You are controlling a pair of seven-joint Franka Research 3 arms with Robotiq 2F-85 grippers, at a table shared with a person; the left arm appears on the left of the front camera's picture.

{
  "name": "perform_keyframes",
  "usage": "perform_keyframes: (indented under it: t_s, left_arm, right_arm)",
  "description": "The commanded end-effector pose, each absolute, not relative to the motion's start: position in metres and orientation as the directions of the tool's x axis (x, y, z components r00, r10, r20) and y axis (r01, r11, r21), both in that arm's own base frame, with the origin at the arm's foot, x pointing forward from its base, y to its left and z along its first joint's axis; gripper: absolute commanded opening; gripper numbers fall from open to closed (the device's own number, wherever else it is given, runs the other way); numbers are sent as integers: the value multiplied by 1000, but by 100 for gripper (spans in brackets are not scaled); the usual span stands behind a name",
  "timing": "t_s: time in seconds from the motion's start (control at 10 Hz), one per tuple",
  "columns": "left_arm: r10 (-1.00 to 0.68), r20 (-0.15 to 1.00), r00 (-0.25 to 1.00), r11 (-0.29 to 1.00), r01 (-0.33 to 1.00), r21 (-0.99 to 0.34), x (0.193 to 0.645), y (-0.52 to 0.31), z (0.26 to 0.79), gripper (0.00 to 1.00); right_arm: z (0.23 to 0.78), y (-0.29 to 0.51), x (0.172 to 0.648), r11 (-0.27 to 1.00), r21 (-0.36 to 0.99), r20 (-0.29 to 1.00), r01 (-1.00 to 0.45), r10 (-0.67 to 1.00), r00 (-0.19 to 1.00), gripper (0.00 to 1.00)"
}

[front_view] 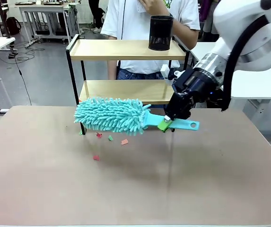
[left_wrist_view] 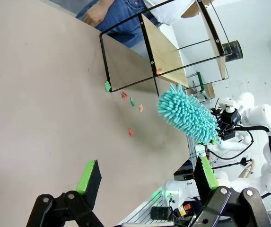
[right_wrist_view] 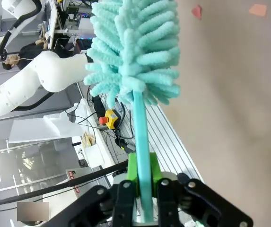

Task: Clean the shelf.
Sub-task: Clean the remaining tier of the Shelf with the Duster once objects are removed.

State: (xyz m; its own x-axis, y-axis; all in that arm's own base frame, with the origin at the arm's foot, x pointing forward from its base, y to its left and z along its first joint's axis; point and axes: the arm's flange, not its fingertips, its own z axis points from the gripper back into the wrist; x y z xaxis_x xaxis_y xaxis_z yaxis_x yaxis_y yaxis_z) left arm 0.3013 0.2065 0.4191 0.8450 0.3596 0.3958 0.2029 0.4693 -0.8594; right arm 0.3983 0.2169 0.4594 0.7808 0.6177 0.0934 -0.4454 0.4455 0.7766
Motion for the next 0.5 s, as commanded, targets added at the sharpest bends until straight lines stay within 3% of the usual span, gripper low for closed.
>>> perform_keyframes:
  t_s: [0.0,0.4]
  left_arm:
    - [364,421,831,459,233,-857,302,205,418,100]
    - [364,421,831,459,233,-857,302,205,418,100]
  right_arm:
    - [461,230,410,487,760,72,-431,597,799,12]
    - [461,241,420,500,740,125,-450,556,822,12]
